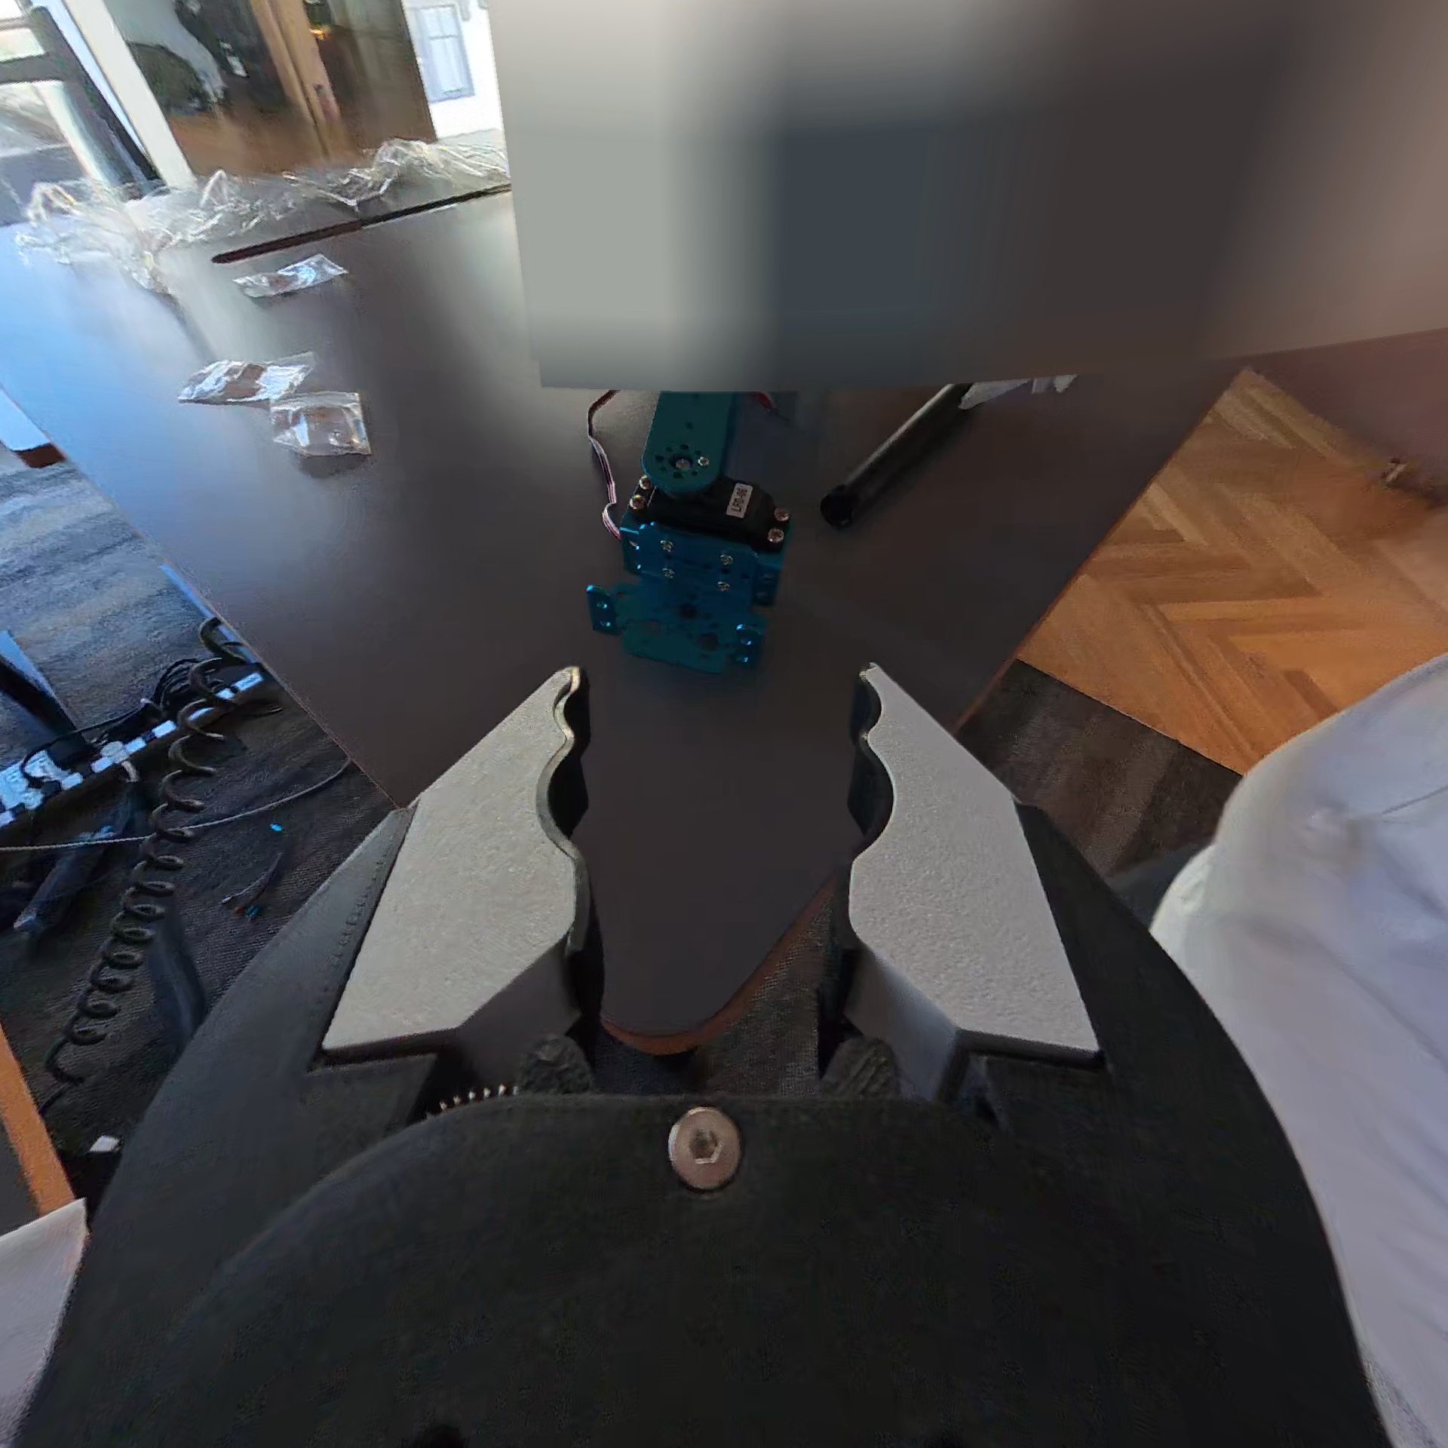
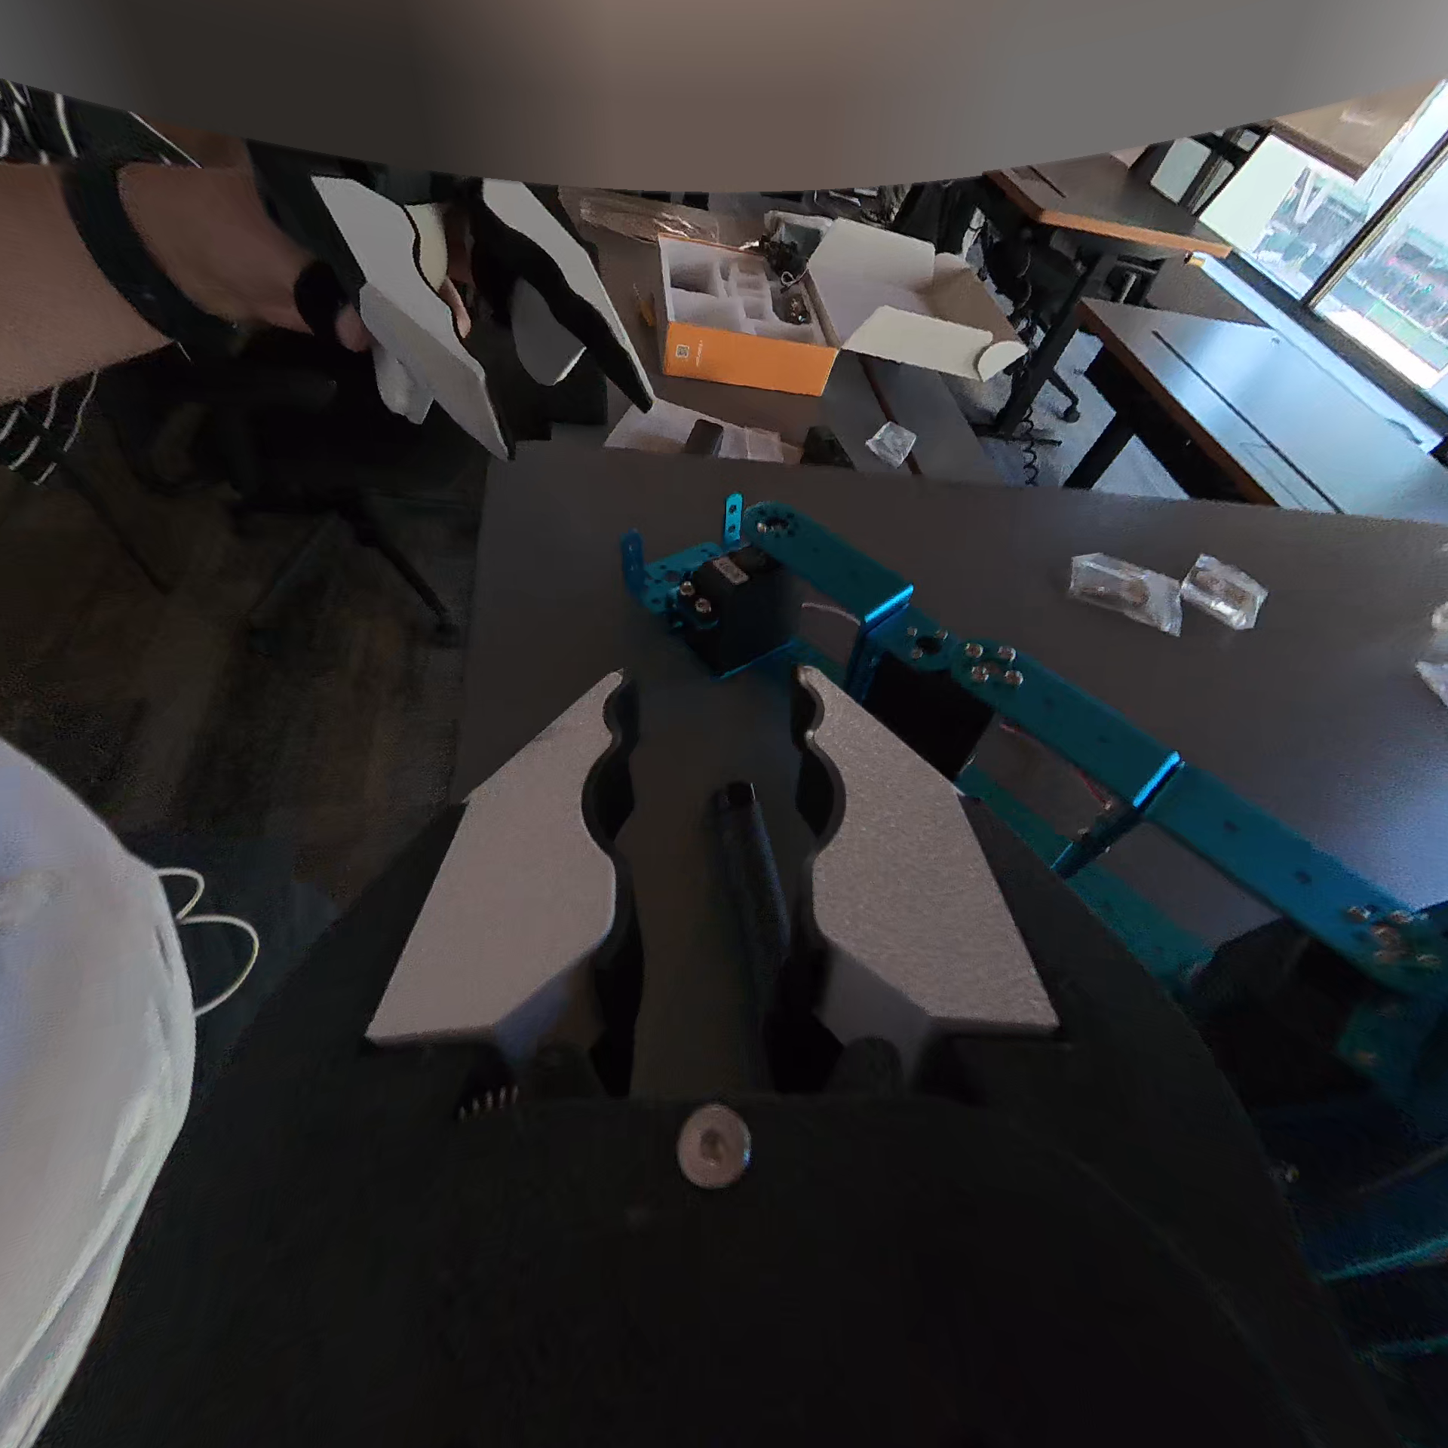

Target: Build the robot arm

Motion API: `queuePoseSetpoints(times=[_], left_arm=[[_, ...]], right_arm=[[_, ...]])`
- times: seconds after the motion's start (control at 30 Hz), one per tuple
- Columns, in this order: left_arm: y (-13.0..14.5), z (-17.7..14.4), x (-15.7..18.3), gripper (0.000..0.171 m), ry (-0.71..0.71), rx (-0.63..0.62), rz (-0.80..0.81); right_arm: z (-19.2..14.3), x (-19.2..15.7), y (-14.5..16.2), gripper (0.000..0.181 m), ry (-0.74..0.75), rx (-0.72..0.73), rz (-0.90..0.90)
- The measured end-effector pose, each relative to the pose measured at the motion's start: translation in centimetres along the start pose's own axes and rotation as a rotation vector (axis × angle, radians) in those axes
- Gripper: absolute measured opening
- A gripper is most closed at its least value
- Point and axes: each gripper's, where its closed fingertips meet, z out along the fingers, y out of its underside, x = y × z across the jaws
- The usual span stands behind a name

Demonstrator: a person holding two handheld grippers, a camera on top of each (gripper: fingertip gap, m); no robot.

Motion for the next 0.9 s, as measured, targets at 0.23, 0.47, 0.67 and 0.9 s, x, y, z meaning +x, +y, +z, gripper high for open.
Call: queuePoseSetpoints(times=[0.23,0.47,0.67,0.9], left_arm=[[0.3,1.0,-1.3,0.065,-0.018,0.059,-0.018],[0.3,2.6,-3.0,0.063,0.138,0.096,0.007],[0.3,3.5,-3.2,0.062,0.207,0.085,0.050],[0.6,3.5,-3.3,0.059,0.222,0.109,0.045]], right_arm=[[1.1,0.5,1.0,0.035,0.050,0.034,0.091],[1.9,2.3,0.0,0.031,0.241,0.149,0.138],[1.8,2.3,-0.2,0.029,0.307,0.147,0.108],[1.3,2.5,-0.2,0.027,0.330,0.158,0.118]])
